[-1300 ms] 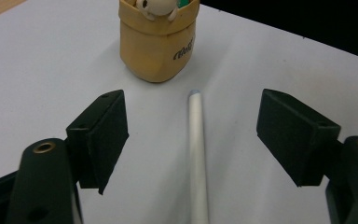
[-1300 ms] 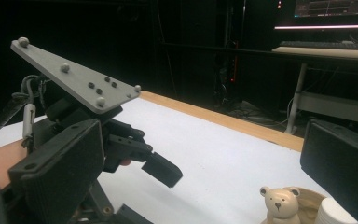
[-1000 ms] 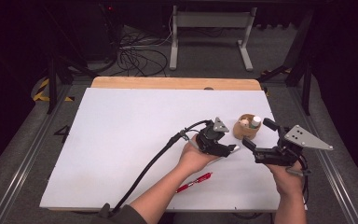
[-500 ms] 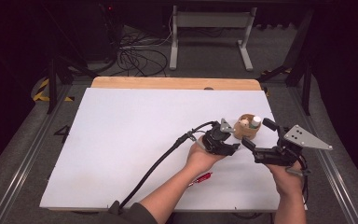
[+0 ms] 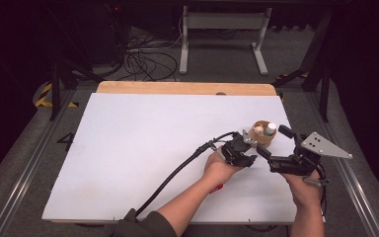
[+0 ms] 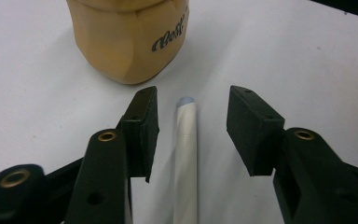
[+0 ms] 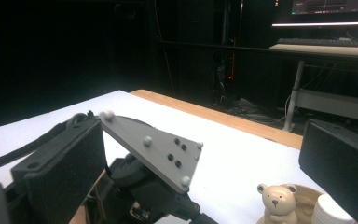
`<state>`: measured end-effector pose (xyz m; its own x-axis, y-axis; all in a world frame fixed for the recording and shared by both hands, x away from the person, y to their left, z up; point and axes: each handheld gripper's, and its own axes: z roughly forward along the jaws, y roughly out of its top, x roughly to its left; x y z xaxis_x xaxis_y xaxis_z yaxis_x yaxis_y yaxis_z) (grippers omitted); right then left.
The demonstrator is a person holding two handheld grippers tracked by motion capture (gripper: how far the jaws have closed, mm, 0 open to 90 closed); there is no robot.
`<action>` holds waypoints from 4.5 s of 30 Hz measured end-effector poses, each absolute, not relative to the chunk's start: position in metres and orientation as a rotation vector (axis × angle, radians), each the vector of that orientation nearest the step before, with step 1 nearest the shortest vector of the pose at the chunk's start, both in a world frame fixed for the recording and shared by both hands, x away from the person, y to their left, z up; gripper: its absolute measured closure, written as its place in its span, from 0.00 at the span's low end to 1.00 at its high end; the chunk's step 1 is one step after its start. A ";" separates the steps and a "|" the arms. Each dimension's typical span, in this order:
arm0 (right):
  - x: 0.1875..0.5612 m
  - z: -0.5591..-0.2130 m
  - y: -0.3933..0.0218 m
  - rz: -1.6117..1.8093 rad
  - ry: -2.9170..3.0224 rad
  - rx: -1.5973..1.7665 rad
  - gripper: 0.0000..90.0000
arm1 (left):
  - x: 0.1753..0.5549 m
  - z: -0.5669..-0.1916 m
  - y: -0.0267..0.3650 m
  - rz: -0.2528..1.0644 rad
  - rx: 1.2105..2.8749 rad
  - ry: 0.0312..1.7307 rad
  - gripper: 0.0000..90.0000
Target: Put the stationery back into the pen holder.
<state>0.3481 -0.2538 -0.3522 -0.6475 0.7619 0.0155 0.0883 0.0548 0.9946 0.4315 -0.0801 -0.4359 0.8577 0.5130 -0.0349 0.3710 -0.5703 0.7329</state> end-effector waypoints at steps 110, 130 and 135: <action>0.361 -0.373 -0.194 1.689 1.974 0.861 0.30 | 0.408 -0.336 0.024 0.194 1.758 0.535 0.87; 0.361 -0.377 -0.175 1.750 1.998 0.867 0.50 | 0.403 -0.336 0.023 0.198 1.718 0.515 0.87; 0.360 -0.377 -0.173 1.760 1.998 0.872 0.55 | 0.401 -0.337 0.022 0.195 1.716 0.508 0.87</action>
<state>0.3598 -0.1728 -0.3774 -0.7547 0.6404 0.1426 0.2223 0.0451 0.9739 0.4009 0.0220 -0.3369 0.8879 0.4357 -0.1476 0.2243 -0.1298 0.9658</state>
